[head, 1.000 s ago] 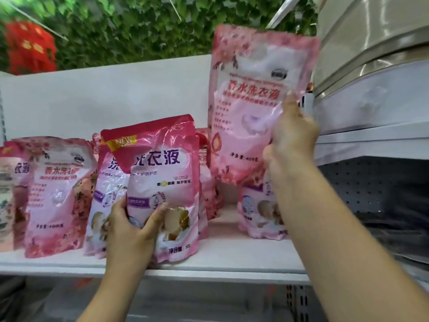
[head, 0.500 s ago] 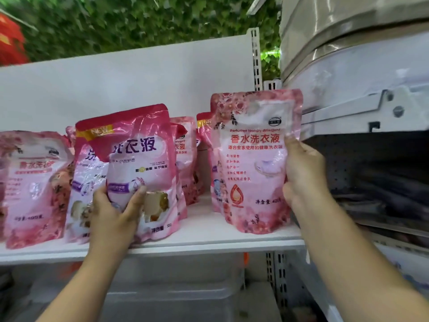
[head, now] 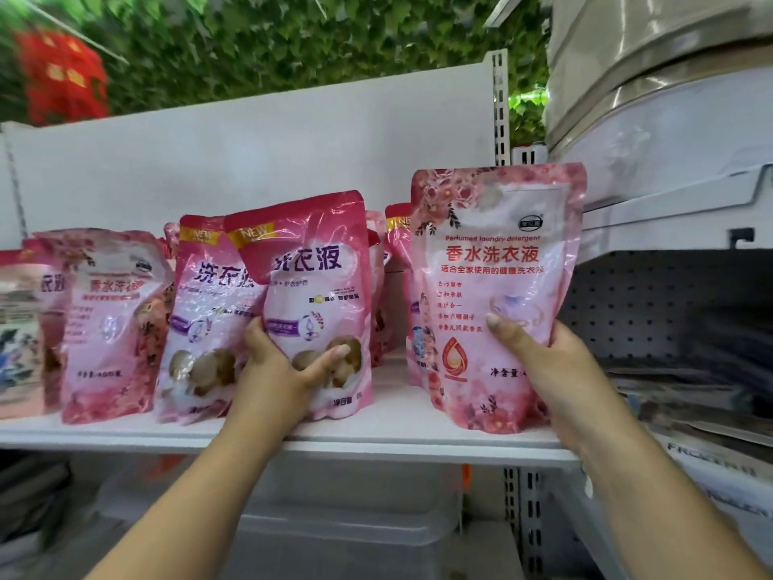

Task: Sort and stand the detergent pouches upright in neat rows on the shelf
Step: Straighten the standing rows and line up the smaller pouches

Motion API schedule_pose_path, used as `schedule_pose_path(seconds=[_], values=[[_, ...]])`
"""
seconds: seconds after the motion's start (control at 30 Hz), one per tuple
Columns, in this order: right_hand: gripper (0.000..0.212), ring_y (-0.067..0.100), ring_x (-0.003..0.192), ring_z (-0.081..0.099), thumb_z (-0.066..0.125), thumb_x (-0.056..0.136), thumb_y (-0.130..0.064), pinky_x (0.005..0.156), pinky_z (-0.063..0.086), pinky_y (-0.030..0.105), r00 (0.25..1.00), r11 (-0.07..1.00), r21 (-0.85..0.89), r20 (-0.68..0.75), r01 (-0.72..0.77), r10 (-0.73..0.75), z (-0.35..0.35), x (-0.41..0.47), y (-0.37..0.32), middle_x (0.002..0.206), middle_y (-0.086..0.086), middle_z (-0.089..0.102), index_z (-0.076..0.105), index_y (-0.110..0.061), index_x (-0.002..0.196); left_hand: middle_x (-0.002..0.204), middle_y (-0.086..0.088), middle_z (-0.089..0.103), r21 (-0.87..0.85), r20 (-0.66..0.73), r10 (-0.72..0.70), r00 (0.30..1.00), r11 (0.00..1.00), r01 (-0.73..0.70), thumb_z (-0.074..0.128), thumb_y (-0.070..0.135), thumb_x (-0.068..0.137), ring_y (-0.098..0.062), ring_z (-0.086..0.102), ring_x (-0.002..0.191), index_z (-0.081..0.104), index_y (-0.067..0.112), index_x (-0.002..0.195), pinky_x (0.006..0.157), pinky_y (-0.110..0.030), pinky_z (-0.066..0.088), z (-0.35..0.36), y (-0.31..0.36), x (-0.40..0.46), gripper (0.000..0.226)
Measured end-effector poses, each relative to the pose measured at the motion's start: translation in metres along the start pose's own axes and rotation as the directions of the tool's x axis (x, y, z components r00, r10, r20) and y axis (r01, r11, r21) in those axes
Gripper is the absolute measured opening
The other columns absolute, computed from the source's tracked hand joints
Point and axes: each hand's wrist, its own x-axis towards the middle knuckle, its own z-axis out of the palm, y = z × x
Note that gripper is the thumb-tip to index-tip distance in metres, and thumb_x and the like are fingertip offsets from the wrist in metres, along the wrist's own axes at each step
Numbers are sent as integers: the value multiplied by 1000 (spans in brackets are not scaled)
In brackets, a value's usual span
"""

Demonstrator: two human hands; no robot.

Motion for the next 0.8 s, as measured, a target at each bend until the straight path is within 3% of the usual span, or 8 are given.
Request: schedule_pose_path(seconds=[0.27,0.4,0.47,0.53,0.63,0.73,0.8], values=[[38,16,74,71,68,60,-45,68,53,31,1000,999,43,-19,7,-6,1,0,0,80,-5,74,64,-25,92,140,-20,34,77,-16,-7,1000,997,8,71,45,71,-36,46,119,3,9,139,97,-41,39,12,3,13,104],[32,16,67,72,69,62,-36,63,54,32,1000,993,120,9,-4,3,7,0,-7,76,-3,74,64,-21,90,132,-23,43,229,17,19,1000,973,-23,62,55,73,-38,55,104,-4,9,141,78,-35,43,-1,1,2,105],[31,17,71,72,69,60,-34,67,56,35,999,990,142,34,22,-27,17,-1,-14,79,0,75,65,-21,87,133,-19,46,256,39,40,998,966,-49,55,59,73,-34,54,108,3,12,145,77,-32,41,-13,0,-7,100],[30,17,75,72,69,59,-34,72,56,39,995,982,181,62,62,-74,30,-5,-22,80,-2,75,65,-22,86,132,-7,50,135,17,101,995,986,-102,47,72,65,-25,52,115,22,18,143,85,-31,43,-28,-6,-22,98],[33,16,74,72,67,59,-36,61,59,41,984,962,259,131,86,-123,58,-16,-36,79,-4,74,64,-22,89,110,17,59,-285,-43,120,992,950,-127,46,92,43,0,57,107,49,36,117,80,-10,44,-54,-14,-51,92],[31,16,69,72,65,59,-33,50,57,35,950,947,320,285,27,-124,98,-32,-44,77,-3,75,64,-21,88,92,18,70,-642,0,118,993,761,-90,68,80,31,5,63,92,56,32,100,73,-7,48,-76,-21,-59,85],[30,17,71,72,66,60,-32,54,58,36,916,949,314,384,-11,-117,135,-43,-39,79,-1,75,65,-20,87,86,19,71,-711,39,155,987,699,-81,74,73,31,3,66,83,56,28,97,65,-10,50,-95,-27,-58,82]])
